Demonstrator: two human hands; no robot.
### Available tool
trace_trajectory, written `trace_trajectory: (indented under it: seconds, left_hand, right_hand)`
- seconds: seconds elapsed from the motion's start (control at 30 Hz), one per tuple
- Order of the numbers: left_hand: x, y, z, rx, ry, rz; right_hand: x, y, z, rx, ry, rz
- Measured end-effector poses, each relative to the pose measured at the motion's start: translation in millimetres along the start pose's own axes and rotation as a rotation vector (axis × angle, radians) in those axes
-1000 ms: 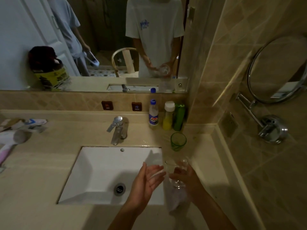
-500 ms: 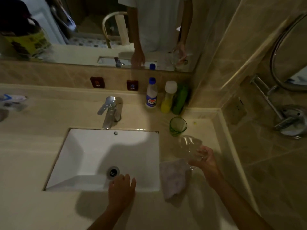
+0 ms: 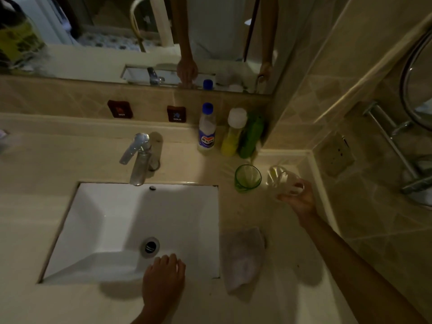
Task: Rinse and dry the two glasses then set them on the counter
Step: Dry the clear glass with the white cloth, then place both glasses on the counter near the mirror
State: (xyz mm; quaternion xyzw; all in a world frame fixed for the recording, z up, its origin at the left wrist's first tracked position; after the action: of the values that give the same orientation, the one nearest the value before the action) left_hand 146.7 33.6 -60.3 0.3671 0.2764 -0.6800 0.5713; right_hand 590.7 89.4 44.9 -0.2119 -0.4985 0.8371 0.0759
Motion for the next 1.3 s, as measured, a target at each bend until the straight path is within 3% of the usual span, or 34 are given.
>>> trace_trajectory:
  seconds: [0.17, 0.33, 0.5, 0.63, 0.73, 0.8, 0.87, 0.93, 1.13, 1.3]
  left_hand:
    - [5, 2, -4, 0.025, 0.061, -0.087]
    - [-23, 1, 4, -0.015, 0.158, 0.156]
    - [-23, 4, 4, 0.021, 0.215, 0.146]
    - [-17, 1, 0, 0.001, 0.155, 0.185]
    - [-12, -10, 0, -0.117, 0.024, 0.359]
    - [-19, -20, -1, -0.255, 0.02, 0.62]
    - [-34, -16, -9, -0.277, 0.057, 0.921]
    - [-58, 10, -24, -0.122, 0.082, 1.081]
    - [-130, 124, -78, 0.317, -0.015, 1.142]
    - [-139, 177, -121, 0.417, -0.056, 1.121]
  right_hand:
    - [-7, 0, -22, 0.01, 0.036, 0.032]
    - [-8, 4, -32, -0.056, 0.103, 0.002]
    - [-7, -3, -30, -0.131, 0.158, 0.002]
    - [-9, 12, -34, -0.069, 0.12, 0.061]
    - [-5, 1, -30, -0.06, 0.022, 0.009]
    - [-7, -7, -23, -0.055, -0.003, -0.05]
    - [-10, -8, -20, -0.08, -0.062, -0.079]
    - [-13, 0, -14, -0.041, -0.13, -0.121]
    - [-15, 5, -1, -0.04, -0.095, -0.189]
    - [-9, 18, -6, 0.057, -0.05, -0.171]
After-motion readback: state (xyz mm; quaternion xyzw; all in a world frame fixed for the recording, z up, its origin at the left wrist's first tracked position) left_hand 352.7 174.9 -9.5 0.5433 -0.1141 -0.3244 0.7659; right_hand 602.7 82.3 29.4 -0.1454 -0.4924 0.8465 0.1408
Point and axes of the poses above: each hand's wrist, its own z-axis away from the middle knuckle, its own x-axis out of the palm, y = z × x, the point moved 8 cm from there along -z, towards the middle knuckle, and after that the axes turned 12 degrees about -y, right-handed, at the moved point
